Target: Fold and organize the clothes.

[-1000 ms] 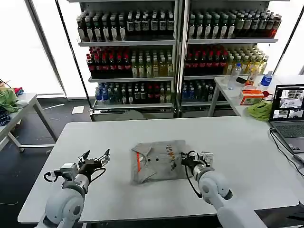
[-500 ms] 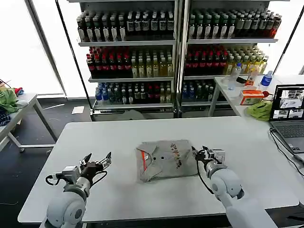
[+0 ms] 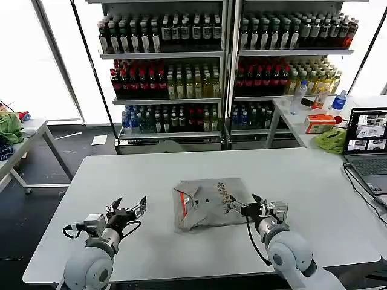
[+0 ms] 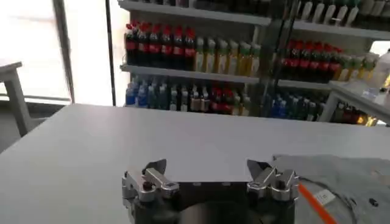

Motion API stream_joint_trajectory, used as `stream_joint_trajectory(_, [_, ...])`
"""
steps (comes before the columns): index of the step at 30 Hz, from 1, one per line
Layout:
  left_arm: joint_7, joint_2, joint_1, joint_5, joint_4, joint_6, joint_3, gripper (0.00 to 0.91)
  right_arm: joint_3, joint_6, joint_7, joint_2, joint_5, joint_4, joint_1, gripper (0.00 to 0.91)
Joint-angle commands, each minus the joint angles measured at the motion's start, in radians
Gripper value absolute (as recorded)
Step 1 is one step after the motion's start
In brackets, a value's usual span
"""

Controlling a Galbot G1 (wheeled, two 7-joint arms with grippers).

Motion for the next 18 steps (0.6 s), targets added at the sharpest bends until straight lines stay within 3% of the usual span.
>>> stream_joint_trajectory(1, [0.0,-0.006,0.015,0.004,0.002,-0.001,0.0,0.907,-0.019,0.0,0.054,-0.005,0.202,0.037,-0.055,0.907])
stream_joint_trajectory(18, [0.001,-0.009,0.031,0.006,0.001,-0.002,-0.006,0.907,0.008,0.002,0.059,0.012,0.18,-0.016,-0.069,0.907])
